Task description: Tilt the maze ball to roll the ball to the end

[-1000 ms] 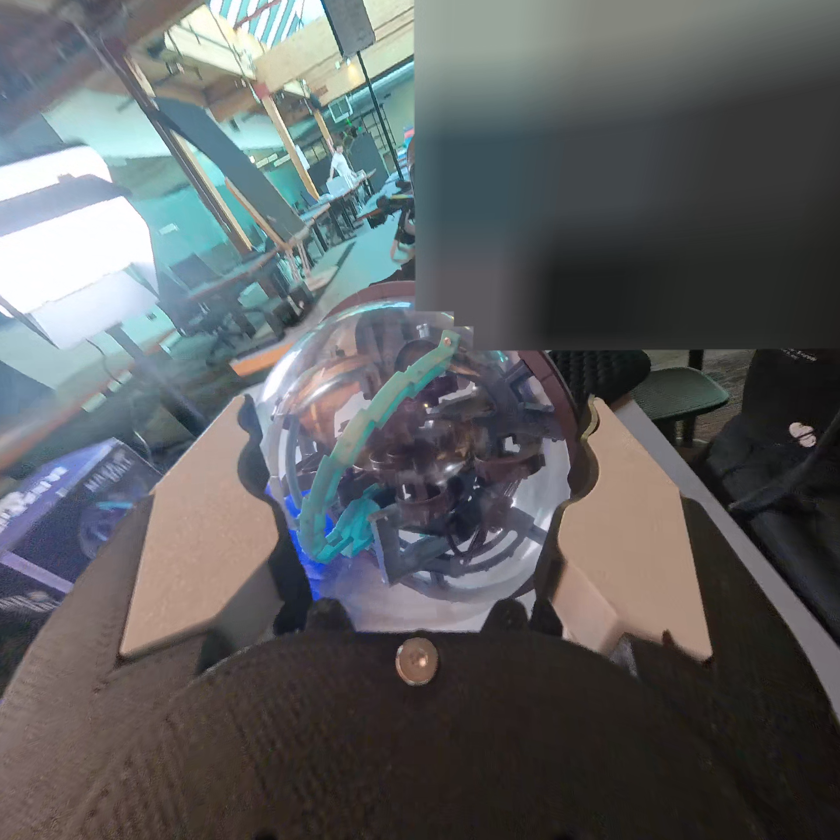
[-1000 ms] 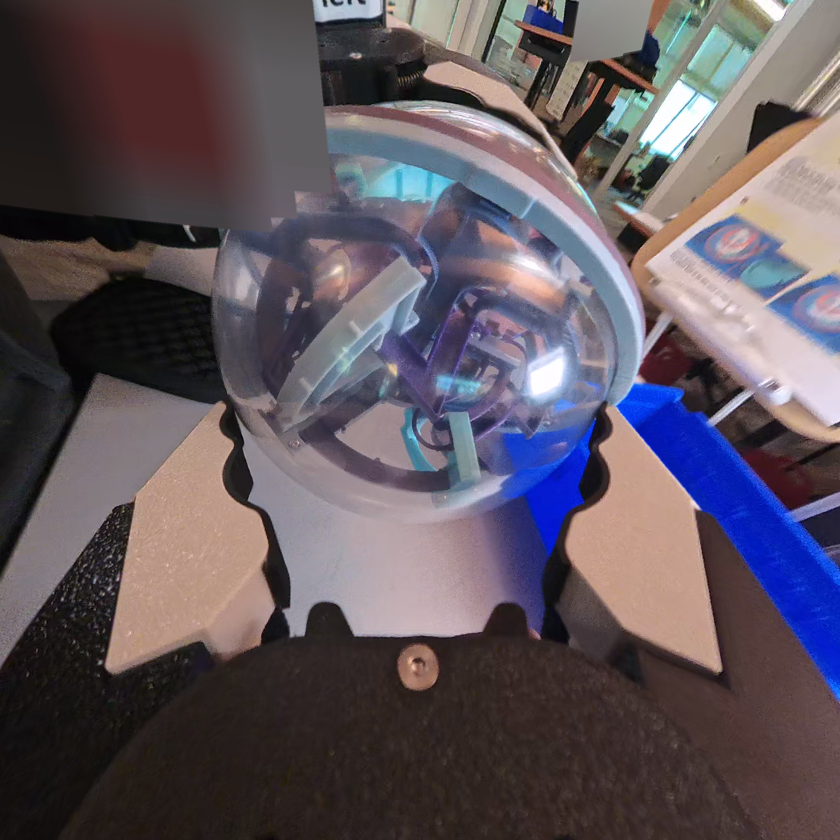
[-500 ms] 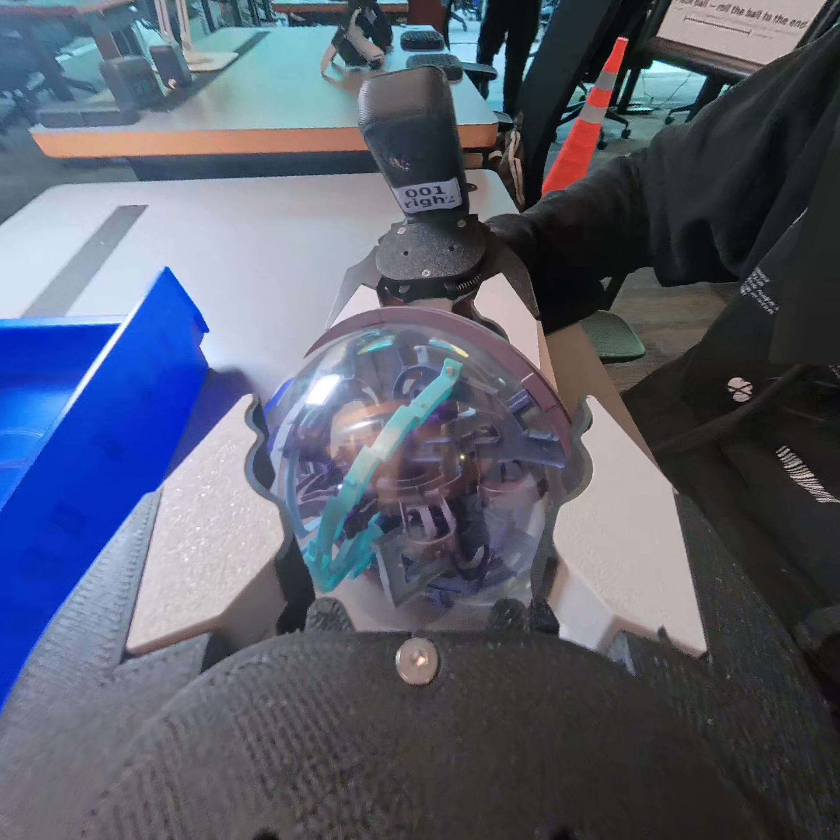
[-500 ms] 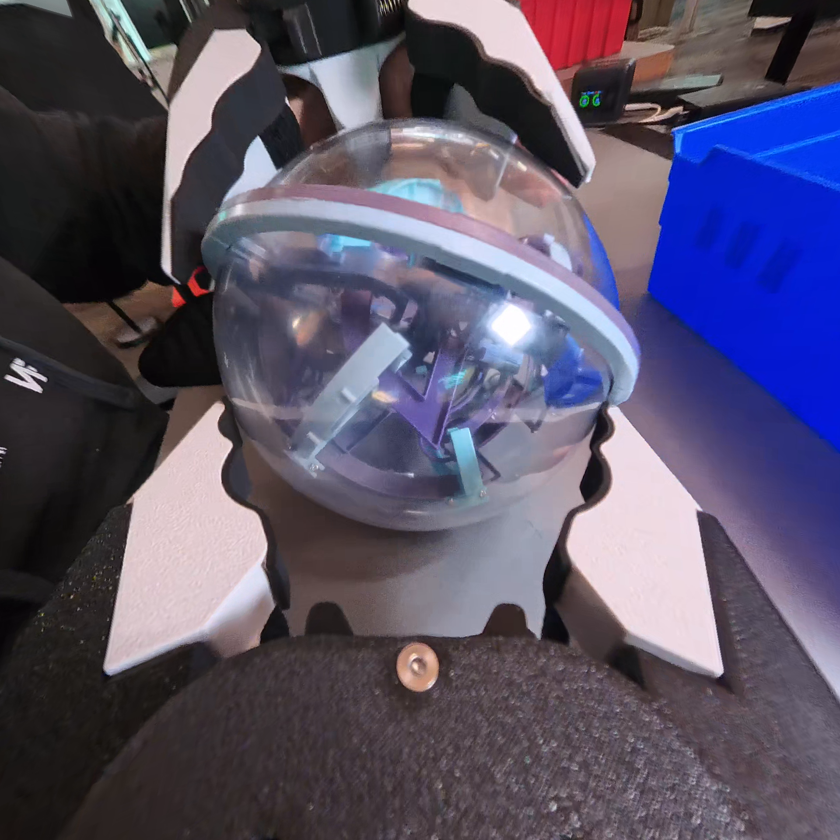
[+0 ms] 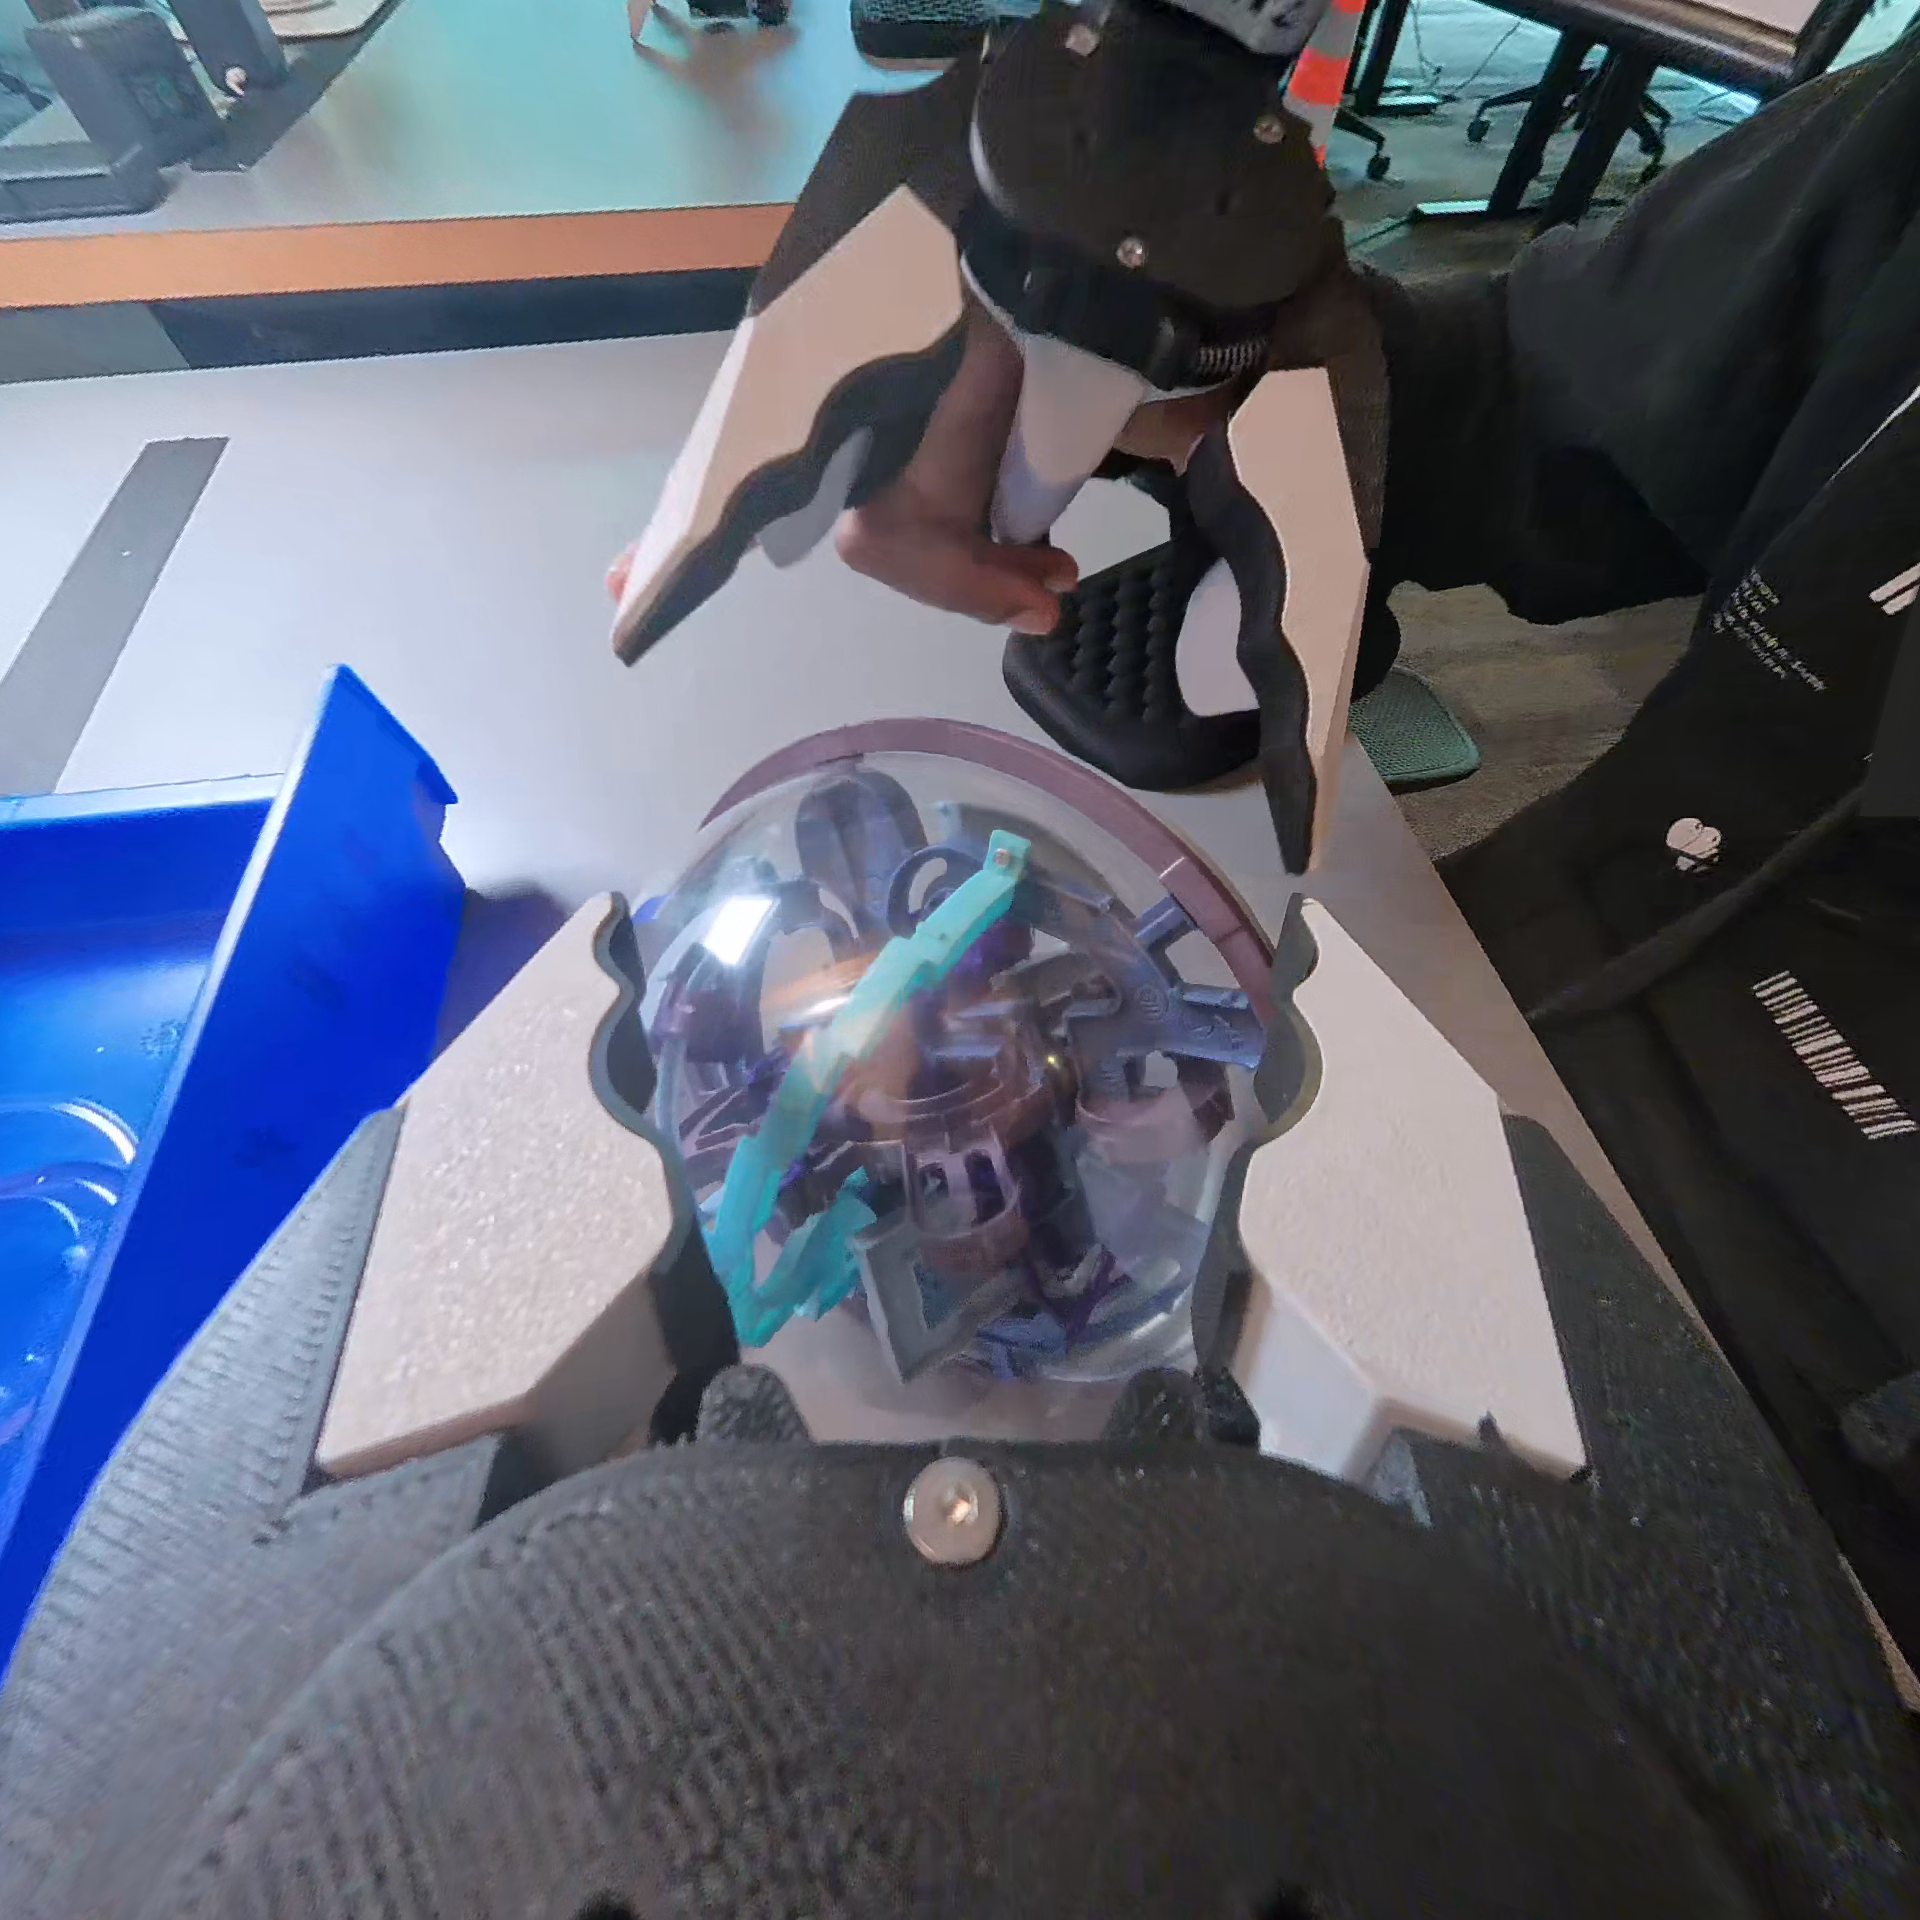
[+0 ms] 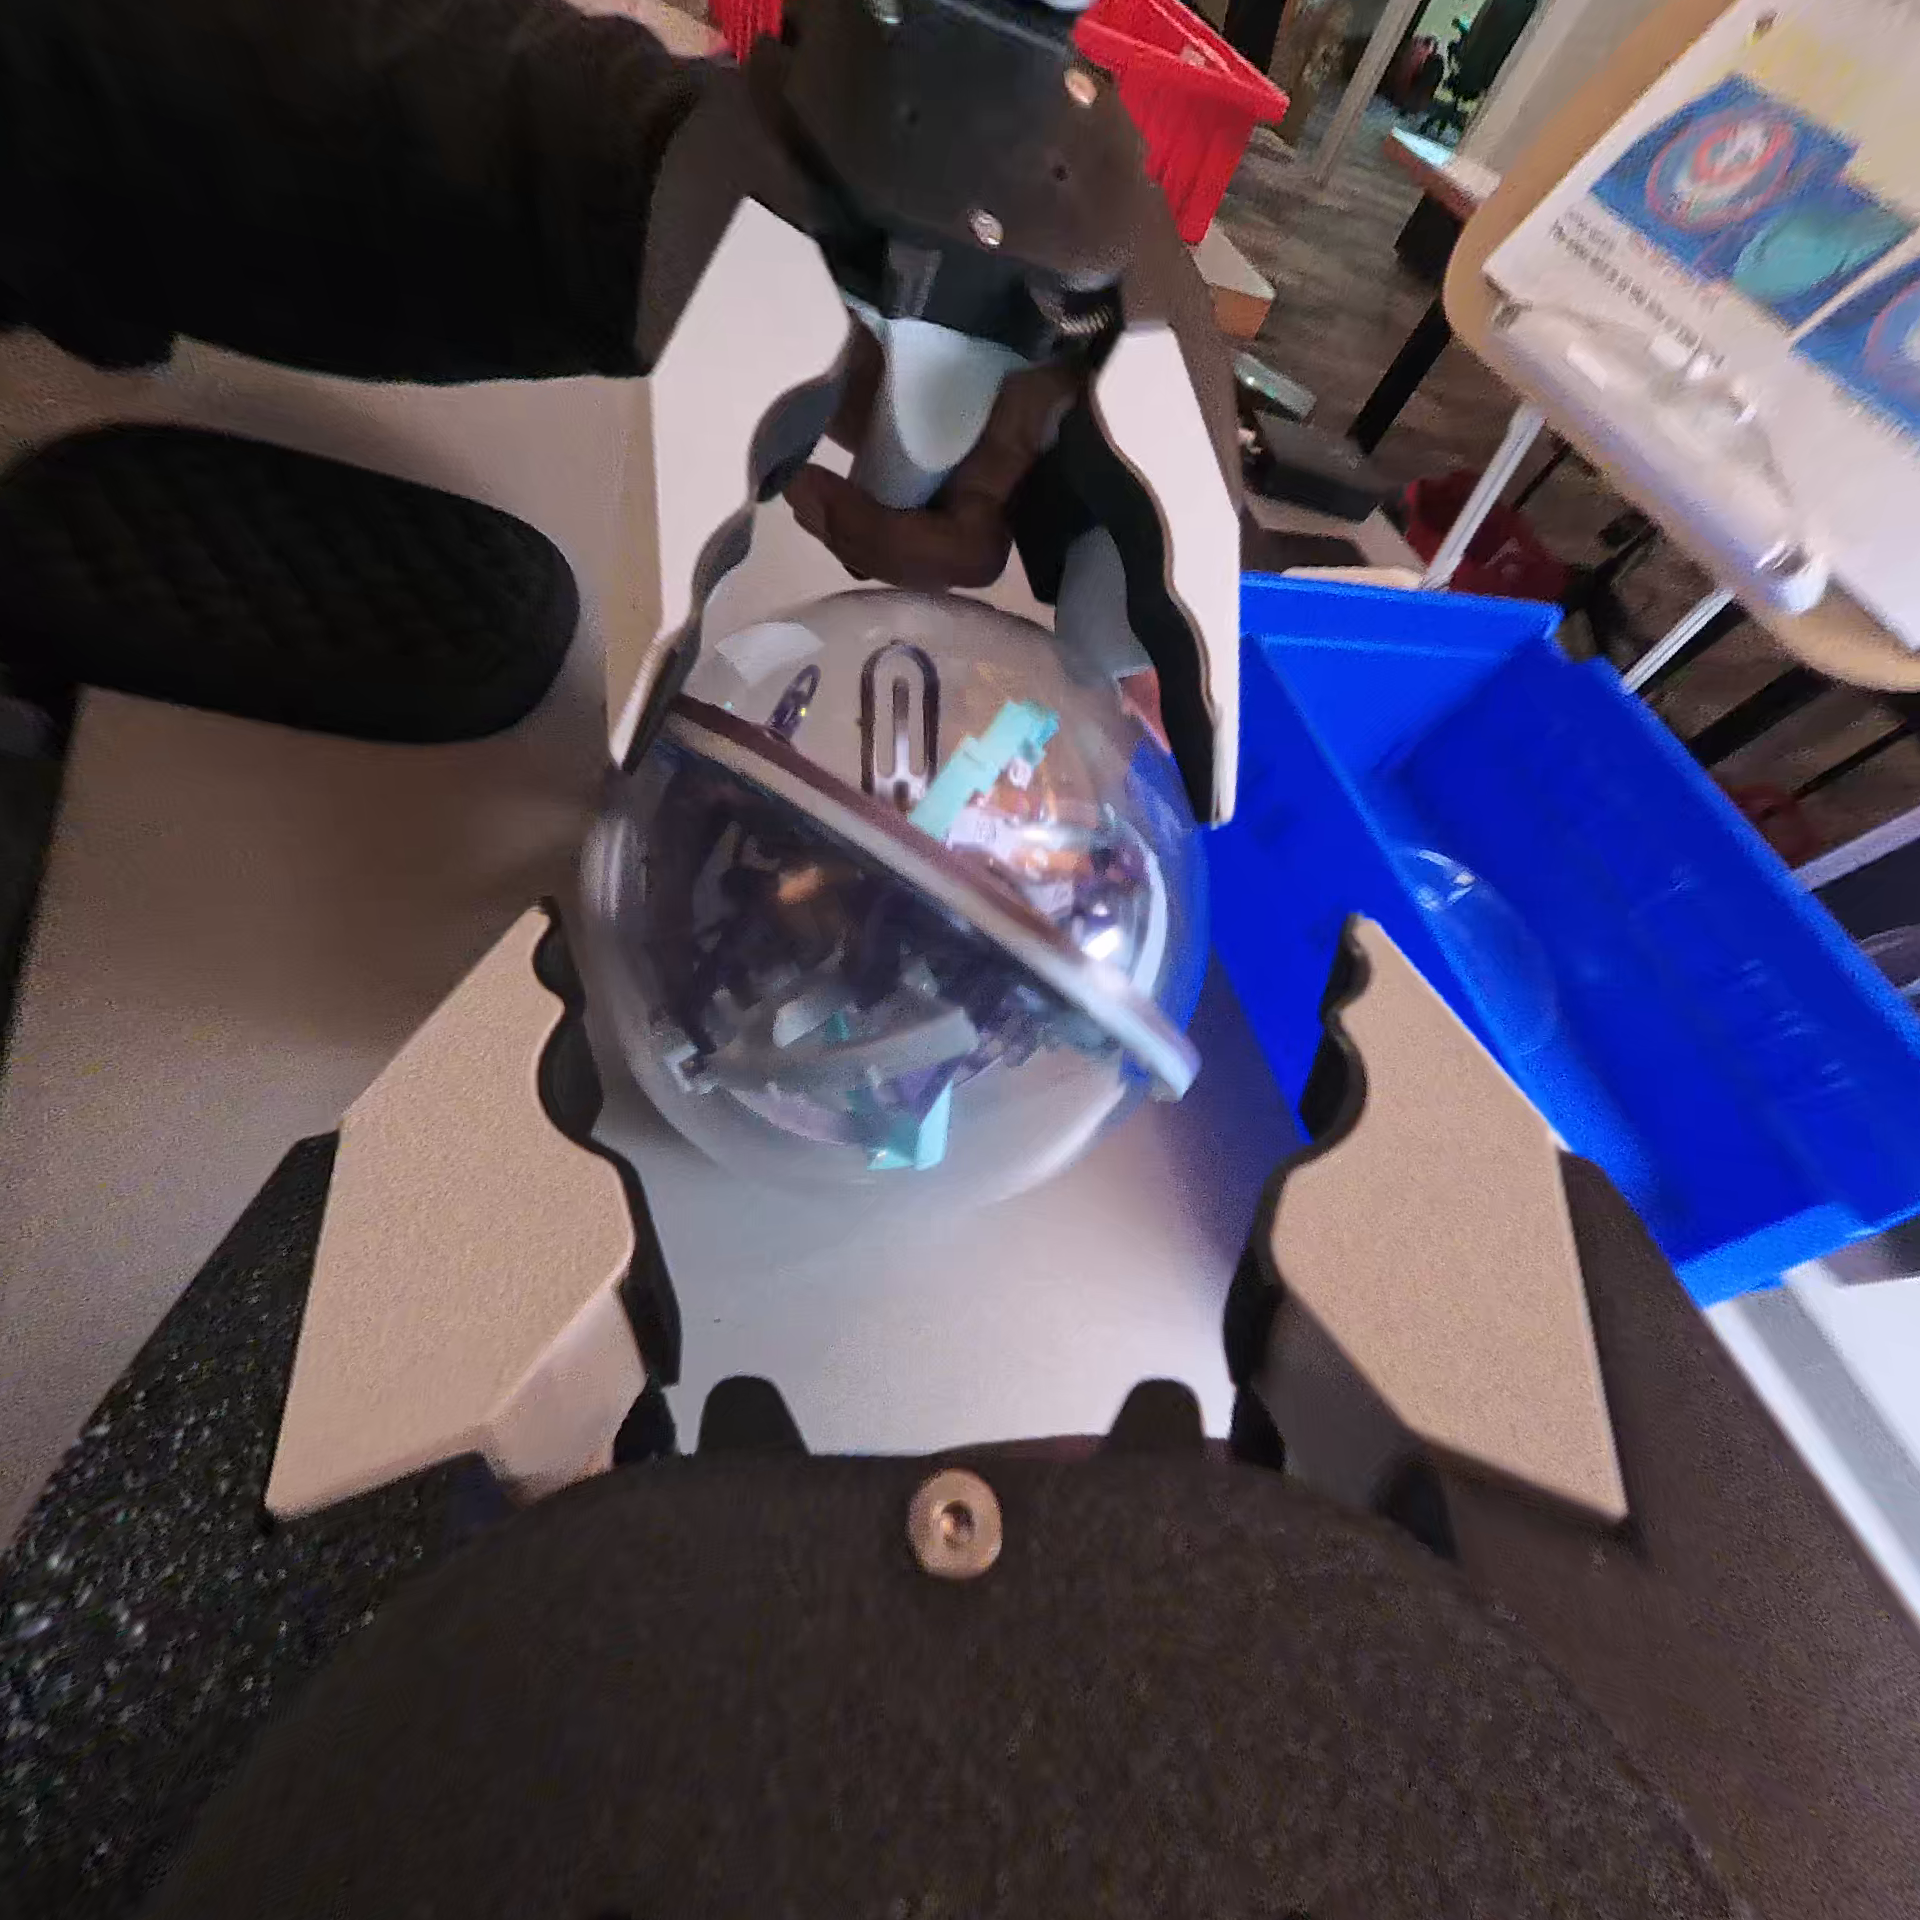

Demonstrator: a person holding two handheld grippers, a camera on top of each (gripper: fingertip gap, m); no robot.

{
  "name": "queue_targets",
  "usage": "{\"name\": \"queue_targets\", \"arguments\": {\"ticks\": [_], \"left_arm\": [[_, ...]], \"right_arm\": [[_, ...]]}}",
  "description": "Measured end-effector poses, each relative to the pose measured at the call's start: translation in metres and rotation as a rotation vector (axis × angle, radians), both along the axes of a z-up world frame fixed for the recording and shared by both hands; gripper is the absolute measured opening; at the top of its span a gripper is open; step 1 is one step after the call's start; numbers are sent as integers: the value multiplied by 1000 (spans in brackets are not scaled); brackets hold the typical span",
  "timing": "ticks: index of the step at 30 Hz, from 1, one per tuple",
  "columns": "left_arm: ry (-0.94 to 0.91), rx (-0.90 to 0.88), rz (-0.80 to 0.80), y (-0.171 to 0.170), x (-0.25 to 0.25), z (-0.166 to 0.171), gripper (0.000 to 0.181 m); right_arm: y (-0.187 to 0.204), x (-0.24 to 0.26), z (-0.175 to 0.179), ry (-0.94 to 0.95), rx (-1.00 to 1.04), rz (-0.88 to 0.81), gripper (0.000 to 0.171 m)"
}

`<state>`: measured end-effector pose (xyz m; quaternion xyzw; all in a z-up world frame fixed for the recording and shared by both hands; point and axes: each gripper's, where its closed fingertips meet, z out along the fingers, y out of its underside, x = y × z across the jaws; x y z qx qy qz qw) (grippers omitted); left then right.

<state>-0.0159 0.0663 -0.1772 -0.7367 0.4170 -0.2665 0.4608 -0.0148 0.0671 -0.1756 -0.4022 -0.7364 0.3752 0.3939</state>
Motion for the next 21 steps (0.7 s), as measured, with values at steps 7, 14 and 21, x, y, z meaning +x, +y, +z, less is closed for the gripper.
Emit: {"name": "queue_targets", "arguments": {"ticks": [7,14,21], "left_arm": [[-33,47,20,11,3,4,124],[-164,88,61,-9,-17,-2,148],[-177,80,195,-5,-37,-52,150]], "right_arm": [[-4,-9,-14,-50,50,73,118],[14,-6,-21,-63,-33,60,122],[26,-5,-25,-42,-152,56,124]]}}
